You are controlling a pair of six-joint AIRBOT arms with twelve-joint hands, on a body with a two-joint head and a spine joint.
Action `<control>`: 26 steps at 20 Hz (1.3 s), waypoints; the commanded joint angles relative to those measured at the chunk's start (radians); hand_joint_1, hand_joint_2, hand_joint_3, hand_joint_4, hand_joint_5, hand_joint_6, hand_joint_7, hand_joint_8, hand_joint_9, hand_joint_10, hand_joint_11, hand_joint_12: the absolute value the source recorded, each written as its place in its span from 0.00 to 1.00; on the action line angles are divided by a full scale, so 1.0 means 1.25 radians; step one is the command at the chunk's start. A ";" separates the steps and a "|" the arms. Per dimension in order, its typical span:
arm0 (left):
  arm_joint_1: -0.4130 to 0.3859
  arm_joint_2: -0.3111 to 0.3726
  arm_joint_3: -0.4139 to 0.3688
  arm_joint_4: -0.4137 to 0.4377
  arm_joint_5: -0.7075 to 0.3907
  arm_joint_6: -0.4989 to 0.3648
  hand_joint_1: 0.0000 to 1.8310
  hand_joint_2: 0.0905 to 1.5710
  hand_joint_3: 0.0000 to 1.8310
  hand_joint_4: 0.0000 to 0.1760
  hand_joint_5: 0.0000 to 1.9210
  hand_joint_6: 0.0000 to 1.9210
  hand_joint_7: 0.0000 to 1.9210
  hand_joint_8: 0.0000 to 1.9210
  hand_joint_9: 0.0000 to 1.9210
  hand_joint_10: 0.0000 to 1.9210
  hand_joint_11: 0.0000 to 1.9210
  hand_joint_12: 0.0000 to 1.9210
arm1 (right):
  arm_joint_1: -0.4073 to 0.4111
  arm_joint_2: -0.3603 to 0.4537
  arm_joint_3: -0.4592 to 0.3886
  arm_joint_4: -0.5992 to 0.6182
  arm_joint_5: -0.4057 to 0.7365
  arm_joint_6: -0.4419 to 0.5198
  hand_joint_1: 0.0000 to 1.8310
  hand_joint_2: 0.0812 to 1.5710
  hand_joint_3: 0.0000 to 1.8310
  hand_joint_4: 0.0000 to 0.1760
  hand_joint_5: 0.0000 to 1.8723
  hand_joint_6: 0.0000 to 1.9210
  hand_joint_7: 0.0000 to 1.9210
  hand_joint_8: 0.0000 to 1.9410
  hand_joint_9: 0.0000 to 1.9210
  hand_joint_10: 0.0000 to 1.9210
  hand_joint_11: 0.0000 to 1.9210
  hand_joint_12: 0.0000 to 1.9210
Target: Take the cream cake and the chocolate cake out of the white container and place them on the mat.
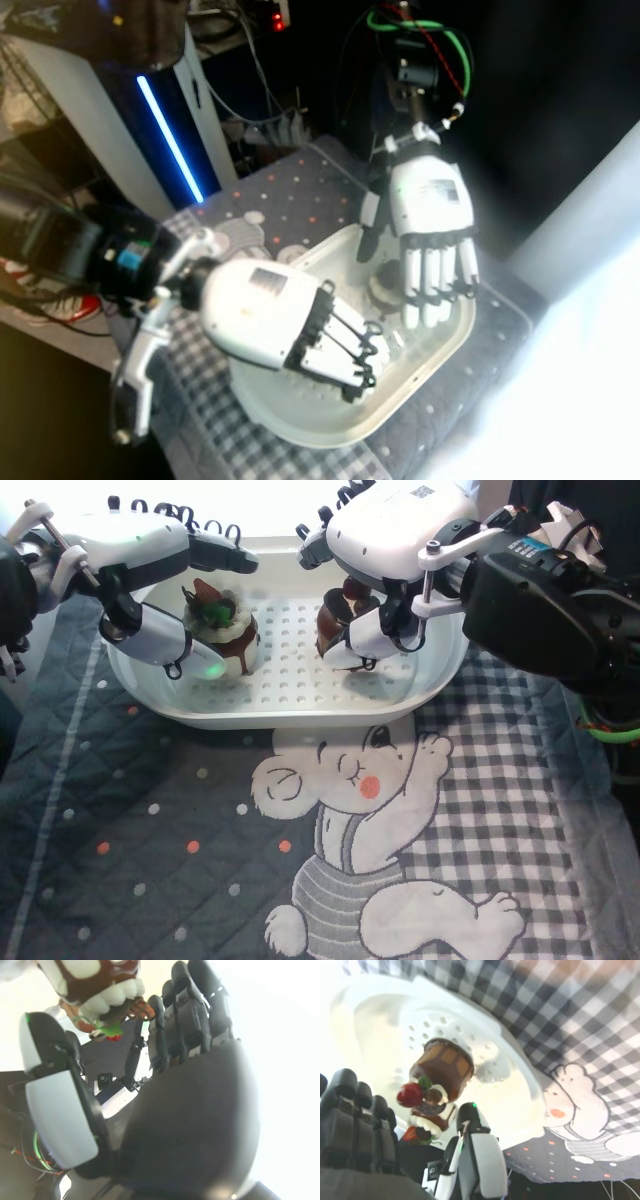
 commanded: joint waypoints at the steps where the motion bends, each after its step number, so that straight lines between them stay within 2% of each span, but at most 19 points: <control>1: -0.003 -0.003 0.002 0.001 -0.081 0.001 0.48 0.63 0.01 0.00 0.24 0.02 0.25 0.02 0.25 0.06 0.00 0.71 | 0.013 -0.001 0.006 -0.010 0.084 -0.004 0.46 0.55 0.00 0.00 0.46 0.01 0.49 0.02 0.43 0.21 0.19 0.76; 2: -0.003 -0.004 0.003 0.001 -0.081 0.001 0.48 0.63 0.01 0.00 0.24 0.02 0.25 0.02 0.25 0.06 0.00 0.71 | 0.013 -0.001 0.006 -0.010 0.084 -0.004 0.46 0.55 0.00 0.00 0.46 0.01 0.49 0.02 0.43 0.21 0.19 0.76; 3: -0.001 -0.005 0.006 -0.003 -0.079 0.001 0.50 0.68 0.01 0.00 0.30 0.02 0.35 0.03 0.37 0.10 0.14 0.73 | 0.013 -0.001 0.006 -0.009 0.084 -0.004 0.51 0.62 0.00 0.00 0.55 0.02 0.58 0.05 0.44 0.46 0.27 0.85; 4: 0.000 -0.007 0.007 -0.004 -0.078 0.001 0.50 0.68 0.01 0.00 0.30 0.02 0.35 0.03 0.37 0.10 0.14 0.73 | 0.013 -0.001 0.006 -0.009 0.084 -0.004 0.51 0.62 0.00 0.00 0.55 0.02 0.58 0.05 0.44 0.46 0.27 0.85; 5: 0.002 -0.009 0.010 -0.007 -0.077 0.001 0.50 0.70 0.00 0.00 0.32 0.02 0.39 0.02 0.40 0.11 0.17 0.72 | 0.013 -0.001 0.006 -0.009 0.084 -0.004 0.53 0.64 0.00 0.00 0.58 0.02 0.61 0.06 0.46 0.51 0.31 0.86; 6: 0.003 -0.011 0.013 -0.010 -0.076 0.001 0.52 0.71 0.00 0.00 0.36 0.02 0.44 0.03 0.43 0.11 0.18 0.71 | 0.013 -0.002 0.006 -0.008 0.084 -0.004 0.61 0.68 0.00 0.00 0.56 0.37 0.64 0.09 0.50 0.57 0.37 0.85; 7: 0.004 -0.013 0.015 -0.012 -0.076 0.001 0.54 0.73 0.00 0.00 0.38 0.02 0.46 0.02 0.45 0.10 0.18 0.69 | 0.013 -0.002 0.006 -0.008 0.084 -0.004 0.62 0.69 0.00 0.00 0.53 0.47 0.65 0.11 0.51 0.60 0.39 0.88; 8: 0.004 -0.013 0.017 -0.013 -0.076 0.001 0.63 0.74 0.00 0.00 0.37 0.55 0.49 0.46 0.49 0.11 0.23 0.67 | 0.013 -0.003 0.007 -0.008 0.084 -0.004 0.68 0.68 0.00 0.00 0.55 0.39 0.56 0.49 0.51 0.65 0.41 0.92; 9: 0.007 -0.015 0.019 -0.017 -0.076 0.001 0.72 0.75 0.00 0.00 0.33 0.66 0.45 0.58 0.44 0.60 0.28 0.68 | 0.013 -0.003 0.007 -0.007 0.084 -0.004 0.69 0.69 0.00 0.00 0.54 0.38 0.53 0.60 0.51 0.69 0.42 0.95; 10: 0.009 -0.016 0.021 -0.023 -0.077 0.001 0.79 0.75 0.00 0.00 0.33 0.65 0.42 0.60 0.43 0.65 0.34 0.87 | 0.013 -0.003 0.007 -0.006 0.084 -0.004 0.69 0.71 0.00 0.00 0.51 0.41 0.51 0.65 0.52 0.72 0.45 0.96; 11: 0.012 -0.017 0.022 -0.028 -0.080 0.001 0.80 0.75 0.00 0.00 0.33 0.65 0.42 0.60 0.43 0.67 0.35 0.91 | 0.013 -0.003 0.007 -0.005 0.084 -0.004 0.69 0.71 0.00 0.00 0.50 0.42 0.50 0.67 0.54 0.74 0.48 0.97; 12: 0.015 -0.017 0.022 -0.029 -0.084 -0.003 0.81 0.74 0.00 0.00 0.35 0.64 0.43 0.59 0.43 0.66 0.35 0.92 | 0.013 -0.003 0.007 -0.005 0.085 -0.004 0.64 0.71 0.00 0.00 0.50 0.52 0.55 0.59 0.55 0.75 0.50 0.98; 14: 0.023 -0.017 0.025 -0.029 -0.097 -0.033 0.81 0.74 0.00 0.00 0.36 0.67 0.42 0.59 0.44 0.63 0.37 0.89 | 0.013 -0.003 0.007 -0.004 0.086 -0.004 0.63 0.72 0.00 0.00 0.49 0.56 0.59 0.57 0.57 0.77 0.53 0.97; 16: 0.026 -0.016 0.025 -0.029 -0.115 -0.046 0.81 0.75 0.00 0.00 0.35 0.68 0.41 0.61 0.43 0.66 0.33 0.92 | 0.013 -0.002 0.002 -0.004 0.098 -0.004 0.63 0.71 0.00 0.00 0.50 0.55 0.58 0.69 0.58 0.88 0.57 1.00; 18: 0.026 -0.012 0.020 -0.027 -0.130 -0.054 0.81 0.76 0.00 0.00 0.32 0.71 0.40 0.64 0.43 0.69 0.28 0.93 | 0.013 0.005 -0.009 -0.004 0.115 -0.004 0.63 0.71 0.00 0.00 0.50 0.55 0.55 0.74 0.56 0.94 0.57 1.00; 19: 0.026 -0.009 0.015 -0.025 -0.142 -0.059 0.80 0.77 0.00 0.00 0.31 0.71 0.40 0.65 0.42 0.71 0.27 0.94 | 0.013 0.011 -0.016 -0.004 0.128 -0.004 0.67 0.73 0.00 0.00 0.49 0.46 0.49 0.73 0.46 0.84 0.38 0.99; 20: 0.026 -0.008 0.013 -0.024 -0.147 -0.061 0.80 0.77 0.00 0.00 0.30 0.72 0.40 0.66 0.42 0.72 0.26 0.94 | 0.013 0.013 -0.018 -0.004 0.132 -0.004 0.68 0.72 0.00 0.00 0.49 0.45 0.50 0.68 0.47 0.75 0.38 0.94; 23: 0.026 -0.008 0.012 -0.023 -0.150 -0.063 0.80 0.77 0.00 0.00 0.30 0.71 0.40 0.66 0.42 0.71 0.27 0.94 | 0.013 0.015 -0.021 -0.005 0.136 -0.004 0.69 0.70 0.00 0.00 0.50 0.45 0.52 0.62 0.50 0.67 0.40 0.90; 26: 0.026 -0.007 0.010 -0.021 -0.154 -0.064 0.81 0.75 0.00 0.00 0.32 0.69 0.42 0.63 0.44 0.67 0.31 0.92 | 0.013 0.018 -0.025 -0.005 0.141 -0.004 0.67 0.70 0.00 0.00 0.49 0.52 0.53 0.56 0.50 0.58 0.38 0.85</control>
